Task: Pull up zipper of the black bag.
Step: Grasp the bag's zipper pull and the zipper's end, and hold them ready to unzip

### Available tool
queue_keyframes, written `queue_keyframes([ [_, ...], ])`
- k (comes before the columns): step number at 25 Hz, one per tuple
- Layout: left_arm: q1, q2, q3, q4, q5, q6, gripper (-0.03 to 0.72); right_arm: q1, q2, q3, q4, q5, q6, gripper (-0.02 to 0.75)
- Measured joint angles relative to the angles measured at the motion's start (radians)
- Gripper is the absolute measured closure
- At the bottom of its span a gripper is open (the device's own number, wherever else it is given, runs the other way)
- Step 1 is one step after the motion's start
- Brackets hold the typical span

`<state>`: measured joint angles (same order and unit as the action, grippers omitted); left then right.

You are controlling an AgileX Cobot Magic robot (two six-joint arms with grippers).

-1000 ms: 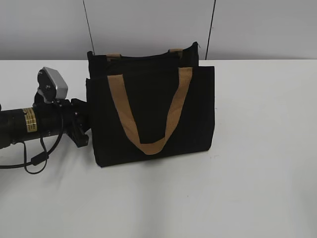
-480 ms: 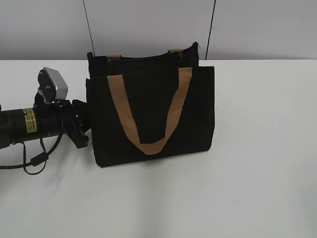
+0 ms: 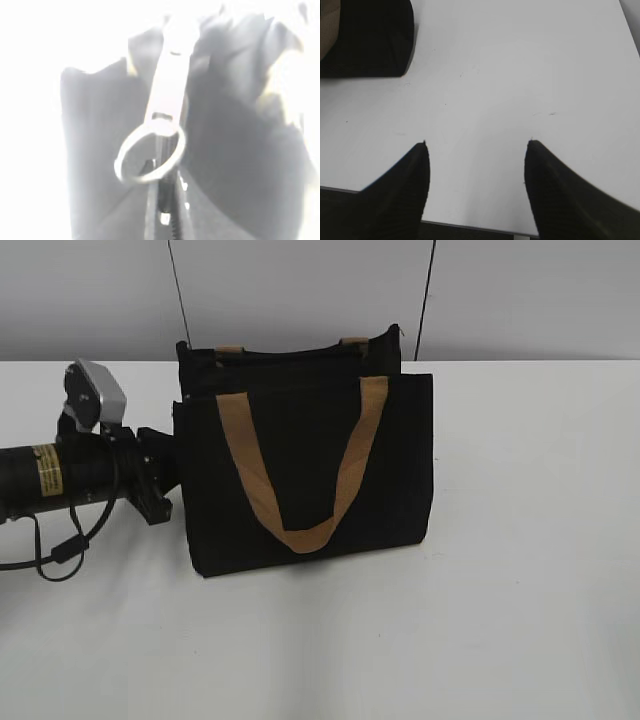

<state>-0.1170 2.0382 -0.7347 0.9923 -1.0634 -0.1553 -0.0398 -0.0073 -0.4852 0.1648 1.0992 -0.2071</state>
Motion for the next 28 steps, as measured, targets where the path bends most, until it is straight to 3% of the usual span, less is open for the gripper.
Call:
queue_keyframes([
  [8, 0.018, -0.236, 0.076, 0.006, 0.042, -0.151, 0.661, 0.0, 0.0, 0.0, 0.0, 0.0, 0.0, 0.271],
  [15, 0.018, -0.409, 0.127, 0.006, 0.216, -0.165, 0.662, 0.0, 0.0, 0.0, 0.0, 0.0, 0.0, 0.271],
  [28, 0.018, -0.591, 0.132, 0.012, 0.376, -0.173, 0.662, 0.0, 0.0, 0.0, 0.0, 0.0, 0.0, 0.271],
])
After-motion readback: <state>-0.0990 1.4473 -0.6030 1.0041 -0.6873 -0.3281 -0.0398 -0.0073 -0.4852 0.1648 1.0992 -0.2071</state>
